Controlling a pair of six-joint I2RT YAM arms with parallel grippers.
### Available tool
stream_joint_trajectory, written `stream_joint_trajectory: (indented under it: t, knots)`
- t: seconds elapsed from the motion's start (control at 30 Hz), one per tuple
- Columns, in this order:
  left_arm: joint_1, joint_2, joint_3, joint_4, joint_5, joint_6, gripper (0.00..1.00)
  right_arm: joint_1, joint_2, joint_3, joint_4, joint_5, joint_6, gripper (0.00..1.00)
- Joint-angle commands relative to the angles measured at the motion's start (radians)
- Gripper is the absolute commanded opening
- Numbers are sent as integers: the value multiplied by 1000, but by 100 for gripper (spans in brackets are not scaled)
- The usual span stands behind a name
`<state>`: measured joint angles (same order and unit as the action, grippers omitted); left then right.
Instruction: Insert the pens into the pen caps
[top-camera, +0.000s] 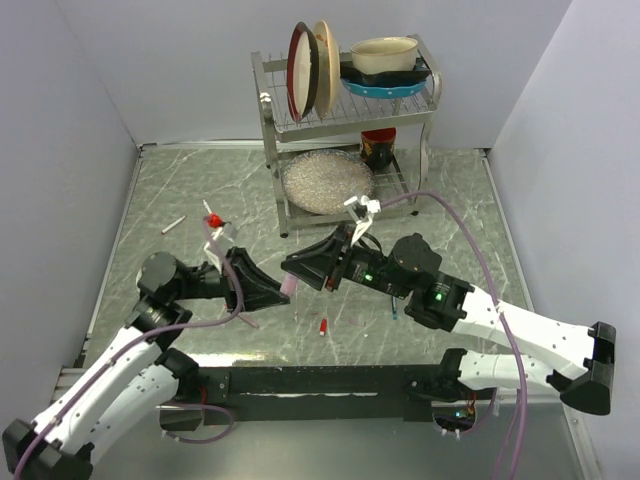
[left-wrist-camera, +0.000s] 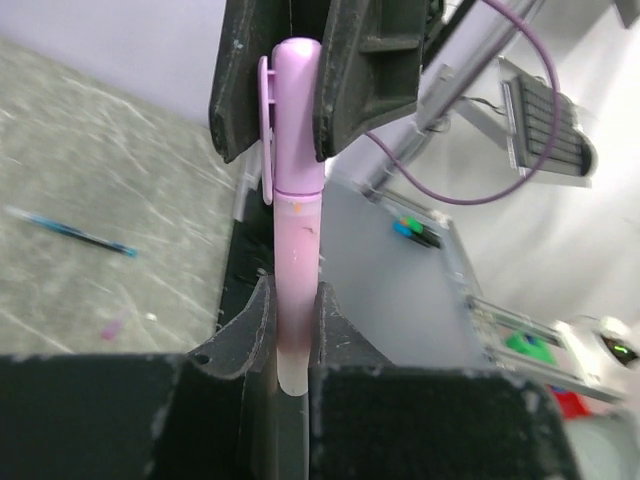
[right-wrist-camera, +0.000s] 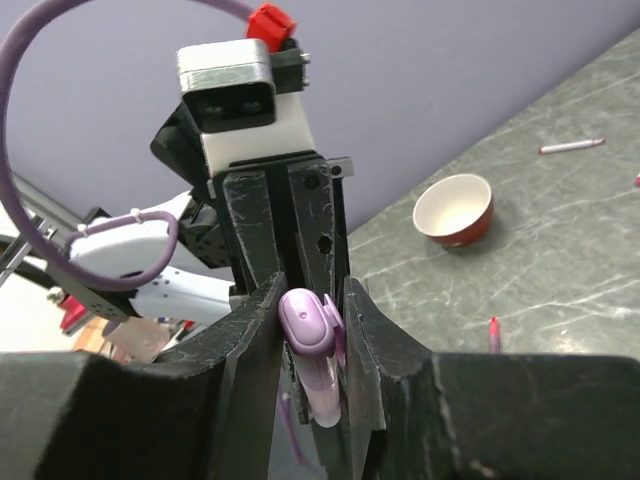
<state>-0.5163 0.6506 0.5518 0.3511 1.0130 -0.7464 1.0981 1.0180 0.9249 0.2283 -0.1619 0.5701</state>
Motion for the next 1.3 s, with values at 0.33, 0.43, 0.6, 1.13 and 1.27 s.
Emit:
stream_joint_trajectory:
  t: [0.33, 0.43, 0.6, 1.13, 1.27]
  knots:
    - [33, 260, 220, 91, -238, 36, 1, 48, 17, -267, 34, -275, 96, 0]
    - [56, 294, 220, 144, -271, 2, 1, 77, 27, -290, 48, -268, 100, 0]
    - [65, 362, 286, 132, -229, -19, 1, 97, 11, -298, 34, -248, 119, 0]
    - [56, 113, 243, -452, -284, 375, 99, -341, -20, 127, -630, 56, 59, 0]
    - [52, 41, 171, -422, -486, 329, 99, -426, 91, 115, -779, 84, 7, 0]
